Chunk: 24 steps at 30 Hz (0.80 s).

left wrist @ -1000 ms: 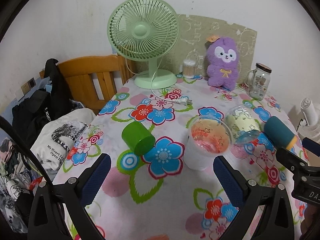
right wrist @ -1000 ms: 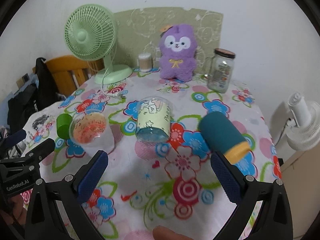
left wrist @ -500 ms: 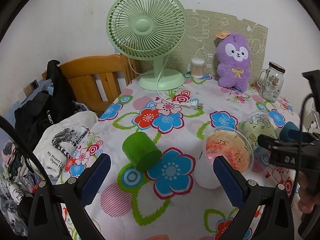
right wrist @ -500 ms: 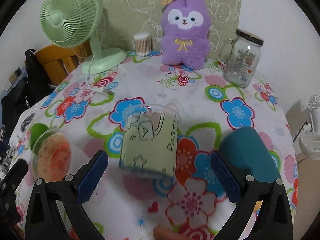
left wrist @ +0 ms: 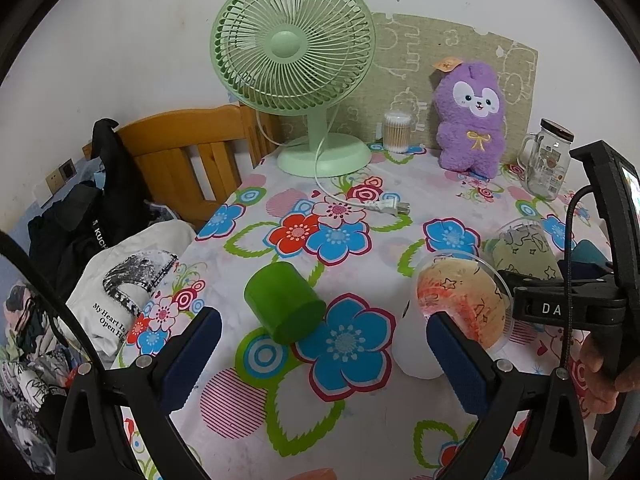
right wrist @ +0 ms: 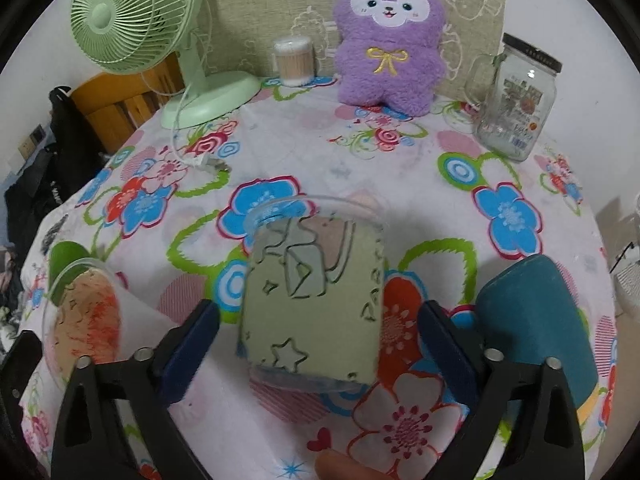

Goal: Flip cup upside down
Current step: 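Reach the right gripper to the green-sleeved cup lying on its side and close, then lift the green-sleeved cup with the right gripper toward the left gripper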

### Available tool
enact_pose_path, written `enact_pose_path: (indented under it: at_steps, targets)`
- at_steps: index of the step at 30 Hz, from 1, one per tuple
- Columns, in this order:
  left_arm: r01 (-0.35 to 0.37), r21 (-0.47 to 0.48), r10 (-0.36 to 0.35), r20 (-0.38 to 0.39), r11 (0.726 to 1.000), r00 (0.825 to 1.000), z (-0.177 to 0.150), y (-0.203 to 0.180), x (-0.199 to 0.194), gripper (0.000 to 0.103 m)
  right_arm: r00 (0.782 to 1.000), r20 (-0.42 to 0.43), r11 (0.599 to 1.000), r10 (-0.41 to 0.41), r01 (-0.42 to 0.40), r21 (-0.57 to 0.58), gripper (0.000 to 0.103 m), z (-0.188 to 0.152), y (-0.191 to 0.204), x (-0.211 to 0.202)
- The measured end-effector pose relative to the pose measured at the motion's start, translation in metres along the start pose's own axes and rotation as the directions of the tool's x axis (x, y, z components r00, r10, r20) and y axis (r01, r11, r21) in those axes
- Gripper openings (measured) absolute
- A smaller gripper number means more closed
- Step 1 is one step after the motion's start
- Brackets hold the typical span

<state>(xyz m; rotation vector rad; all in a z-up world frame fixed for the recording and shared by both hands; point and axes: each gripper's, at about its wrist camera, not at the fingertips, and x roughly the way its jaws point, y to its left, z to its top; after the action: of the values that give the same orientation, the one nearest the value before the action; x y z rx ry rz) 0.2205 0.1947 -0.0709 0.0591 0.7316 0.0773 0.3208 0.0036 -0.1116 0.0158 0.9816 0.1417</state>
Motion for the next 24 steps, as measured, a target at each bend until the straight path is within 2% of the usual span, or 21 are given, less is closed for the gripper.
enact_pose_path:
  at_steps: [2, 7, 8, 15, 24]
  targets:
    - [0.001, 0.001, -0.001, 0.000, 1.000, 1.000, -0.001, 0.000, -0.001, 0.103, 1.000, -0.012, 1.000, 0.028, -0.028, 0.003, 0.089, 0.000, 0.001, 0.001]
    - [0.001, -0.004, -0.001, 0.002, 1.000, 1.000, -0.001, 0.001, -0.006, 0.103, 0.997, -0.028, 0.998, 0.065, -0.065, 0.008, 0.067, 0.000, 0.003, 0.001]
    - [-0.003, -0.001, 0.003, 0.003, 1.000, 1.000, -0.002, 0.001, -0.007, 0.103, 0.997, -0.032, 0.998, 0.063, -0.063, -0.001, 0.065, -0.001, 0.004, 0.001]
    - [-0.004, 0.002, 0.004, 0.006, 1.000, 1.000, -0.002, 0.002, -0.014, 0.103, 0.999, -0.015, 0.999, 0.041, -0.041, -0.014, 0.063, -0.004, 0.005, -0.006]
    - [0.049, 0.031, -0.050, 0.033, 0.998, 0.998, -0.002, -0.013, -0.035, 0.103, 0.994, 0.092, 0.997, -0.054, 0.060, -0.056, 0.063, -0.014, 0.000, -0.054]
